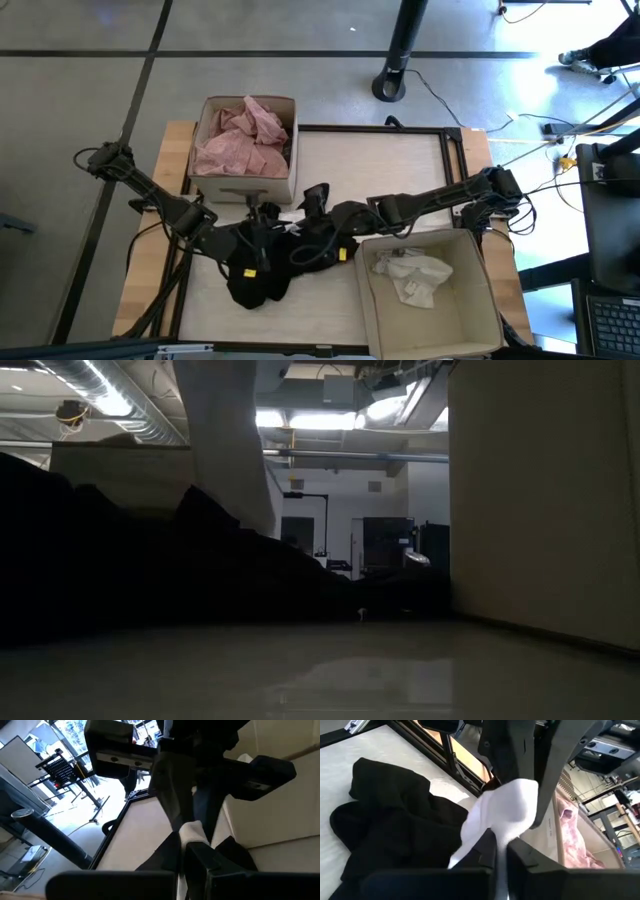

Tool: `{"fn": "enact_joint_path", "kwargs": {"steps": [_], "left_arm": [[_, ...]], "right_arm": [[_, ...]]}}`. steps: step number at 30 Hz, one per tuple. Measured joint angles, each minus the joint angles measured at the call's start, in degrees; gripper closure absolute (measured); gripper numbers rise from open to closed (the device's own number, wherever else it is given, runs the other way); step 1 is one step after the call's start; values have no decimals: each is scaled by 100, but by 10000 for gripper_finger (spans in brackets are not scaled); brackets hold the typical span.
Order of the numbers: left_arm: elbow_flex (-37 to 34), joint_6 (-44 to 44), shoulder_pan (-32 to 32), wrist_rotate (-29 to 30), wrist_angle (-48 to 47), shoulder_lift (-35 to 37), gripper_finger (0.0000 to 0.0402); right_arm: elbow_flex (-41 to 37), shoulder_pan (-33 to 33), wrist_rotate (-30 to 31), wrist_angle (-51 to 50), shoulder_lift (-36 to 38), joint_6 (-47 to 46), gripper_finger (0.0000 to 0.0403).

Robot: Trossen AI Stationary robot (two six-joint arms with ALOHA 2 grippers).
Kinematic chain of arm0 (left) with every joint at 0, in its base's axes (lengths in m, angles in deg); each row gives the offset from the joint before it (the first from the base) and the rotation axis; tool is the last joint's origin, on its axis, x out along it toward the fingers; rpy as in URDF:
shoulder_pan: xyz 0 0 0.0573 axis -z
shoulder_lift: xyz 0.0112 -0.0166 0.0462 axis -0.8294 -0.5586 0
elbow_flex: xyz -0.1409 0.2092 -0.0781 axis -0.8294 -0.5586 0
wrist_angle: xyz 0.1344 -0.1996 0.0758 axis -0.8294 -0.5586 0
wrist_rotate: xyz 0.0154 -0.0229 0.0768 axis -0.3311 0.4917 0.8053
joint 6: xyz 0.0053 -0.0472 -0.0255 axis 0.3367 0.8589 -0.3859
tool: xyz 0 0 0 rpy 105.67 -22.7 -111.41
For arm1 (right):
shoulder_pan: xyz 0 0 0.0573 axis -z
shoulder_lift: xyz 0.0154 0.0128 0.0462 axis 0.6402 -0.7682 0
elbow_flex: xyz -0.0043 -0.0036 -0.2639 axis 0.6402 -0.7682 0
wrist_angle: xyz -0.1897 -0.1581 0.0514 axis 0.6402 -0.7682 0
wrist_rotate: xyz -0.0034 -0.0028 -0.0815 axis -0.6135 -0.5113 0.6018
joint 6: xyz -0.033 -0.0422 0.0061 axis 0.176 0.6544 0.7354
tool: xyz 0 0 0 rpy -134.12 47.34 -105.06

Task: Sort clothes
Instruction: Put the white sock into the bottom white laundry organizer

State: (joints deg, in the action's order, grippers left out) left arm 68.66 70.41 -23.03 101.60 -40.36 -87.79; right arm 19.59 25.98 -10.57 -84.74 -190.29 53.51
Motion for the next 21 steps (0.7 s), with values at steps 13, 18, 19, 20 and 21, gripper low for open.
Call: {"fn": "enact_joint_path", "kwargs": {"steps": [13,18,19,20,21], "left_arm": [[356,319,-42,-340,-488,14,315],[568,906,37,-360,-1494,140,259],[568,1060,53,-365,-1682,176,252],[560,1230,76,-371,-1855,208,247],[550,1444,95,-379,-2044,243,244]], "right_arm": [[0,-327,842,-410,436,427,387],[2,-757,1582,-1168,1064,413,395],[0,-864,1720,-1296,1189,396,397],[0,-987,1830,-1436,1328,341,397],[0,-1111,1937,-1592,1473,265,397]]}}
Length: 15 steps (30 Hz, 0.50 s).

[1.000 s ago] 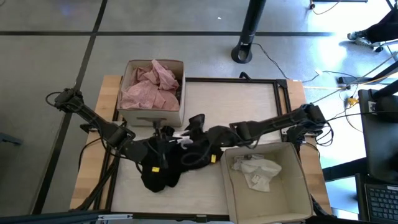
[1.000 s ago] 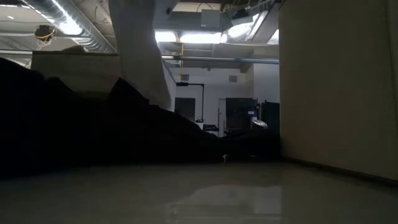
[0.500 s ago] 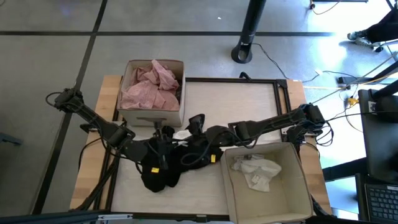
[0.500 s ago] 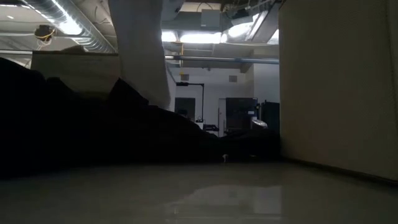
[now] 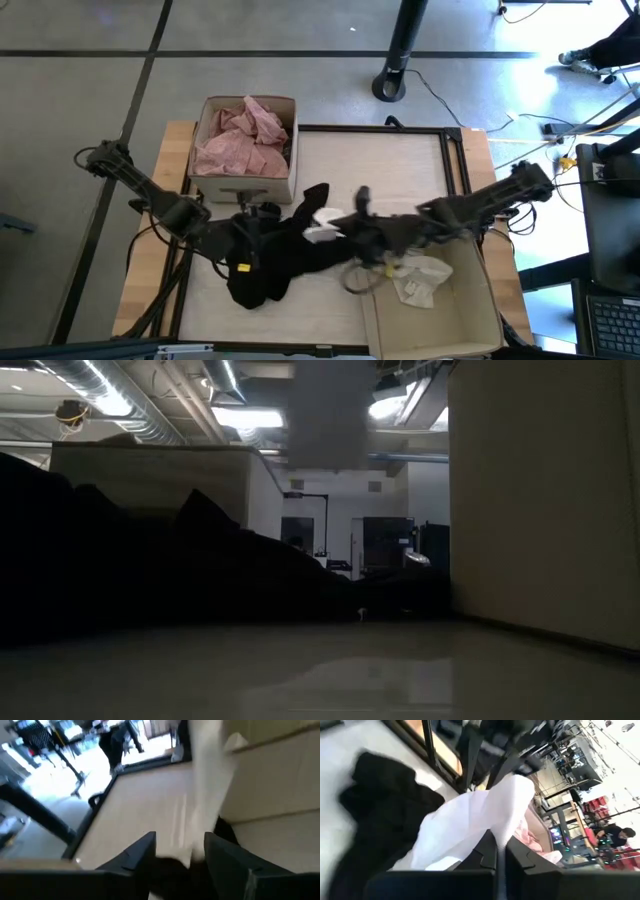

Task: Sort clothes
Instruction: Put the white sock into the bottom white laundry organizer

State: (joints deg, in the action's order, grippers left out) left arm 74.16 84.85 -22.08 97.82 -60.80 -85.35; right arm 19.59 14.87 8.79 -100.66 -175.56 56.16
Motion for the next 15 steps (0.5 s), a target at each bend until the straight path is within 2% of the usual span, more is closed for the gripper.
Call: {"fn": "enact_joint_path", "kwargs": {"steps": [7,11,15], "left_arm": [[-25,1603,30,-189,-1430,-37,243],[-25,2135,34,-202,-1880,-190,245],[-145,2225,34,-202,-1848,-370,243]], "right_arm": [[2,-864,232,-1040,1004,-1279,386],[2,-1397,224,-1459,1538,-2071,391],[7,-1952,222,-2070,2009,-3148,391]]}}
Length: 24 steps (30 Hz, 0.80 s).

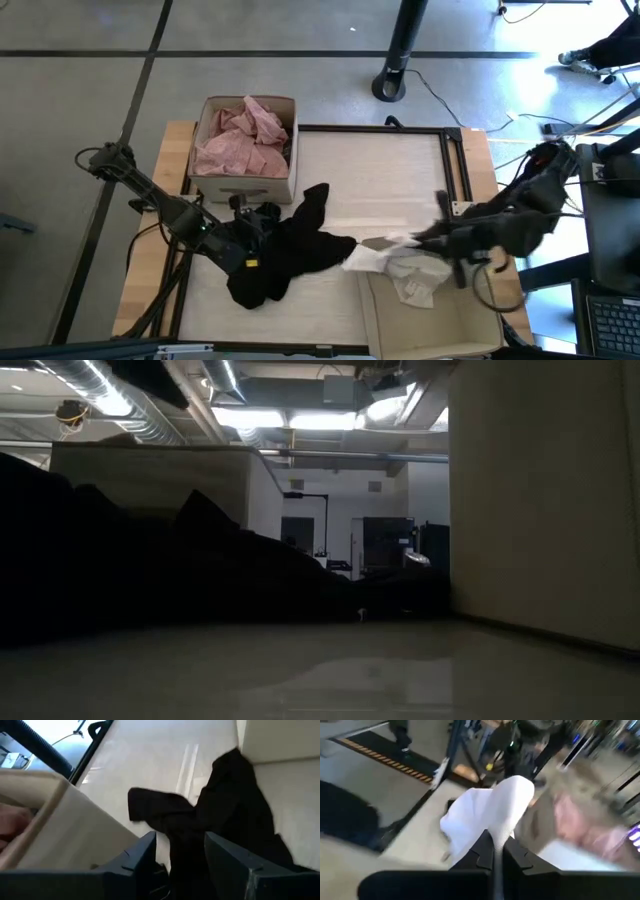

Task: Sort clothes
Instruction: Put the white sock into the bottom white laundry organizer

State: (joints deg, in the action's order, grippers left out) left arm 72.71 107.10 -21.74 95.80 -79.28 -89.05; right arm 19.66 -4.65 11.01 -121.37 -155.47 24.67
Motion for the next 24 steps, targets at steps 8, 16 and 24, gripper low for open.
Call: {"fn": "enact_joint_path", "kwargs": {"steps": [8,16,24], "left_arm": [[-708,406,0,-219,524,-112,243],[-1528,411,-50,-1149,1963,-112,243],[-2342,963,-50,-2374,2651,-108,243]], "right_arm": [[-2,-796,154,-2896,121,-3392,388],[-753,-841,-485,-4228,-342,-5310,387],[-2376,-841,-1640,-3338,-485,-5868,377]]}}
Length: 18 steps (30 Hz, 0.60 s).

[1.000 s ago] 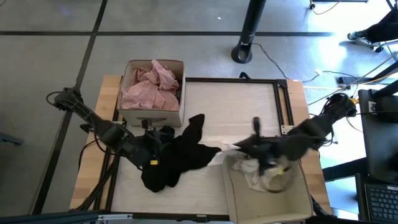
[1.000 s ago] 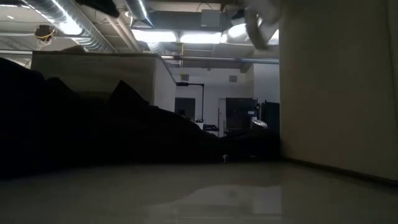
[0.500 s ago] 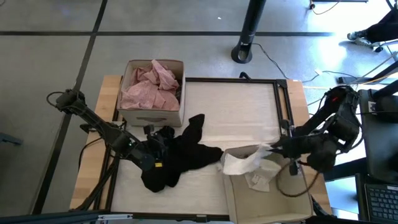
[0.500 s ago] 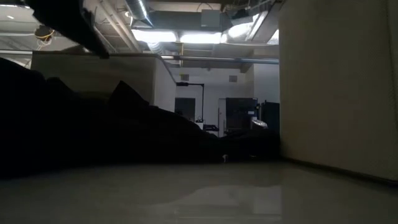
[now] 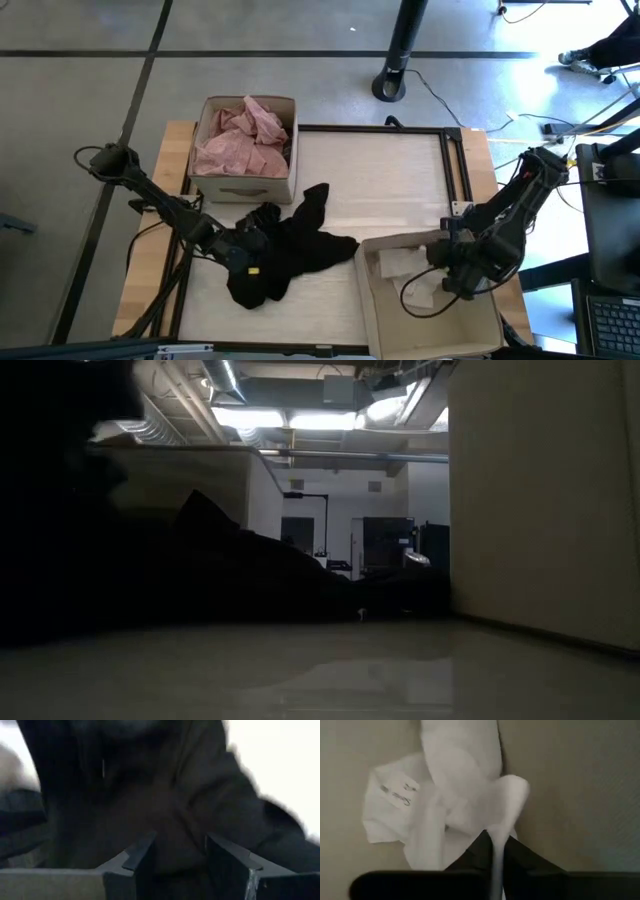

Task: Sort clothes
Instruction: Put the white sock into the bottom white laundry organizer, then put the black jacket into the bottom white laundry organizer

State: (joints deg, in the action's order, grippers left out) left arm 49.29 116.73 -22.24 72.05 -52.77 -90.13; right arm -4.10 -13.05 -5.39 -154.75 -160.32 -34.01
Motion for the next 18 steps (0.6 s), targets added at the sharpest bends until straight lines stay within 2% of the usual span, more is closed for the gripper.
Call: {"fn": "enact_joint_path", "kwargs": {"steps": [4,8,11,14,18], "left_arm": [[-258,908,30,-824,-739,7,243],[-280,1729,115,-1590,-1835,41,243],[-238,1985,149,-1931,-2395,132,243],[-15,1936,149,-1938,-2699,296,243],[536,1492,149,-1462,-2632,632,243]], "right_arm": [[-347,0,-268,75,0,-549,341],[-345,0,-334,75,4,-600,286],[-241,0,-370,76,4,-581,244],[-40,0,-376,9,17,-554,209],[434,0,-421,-78,20,-548,179]]}}
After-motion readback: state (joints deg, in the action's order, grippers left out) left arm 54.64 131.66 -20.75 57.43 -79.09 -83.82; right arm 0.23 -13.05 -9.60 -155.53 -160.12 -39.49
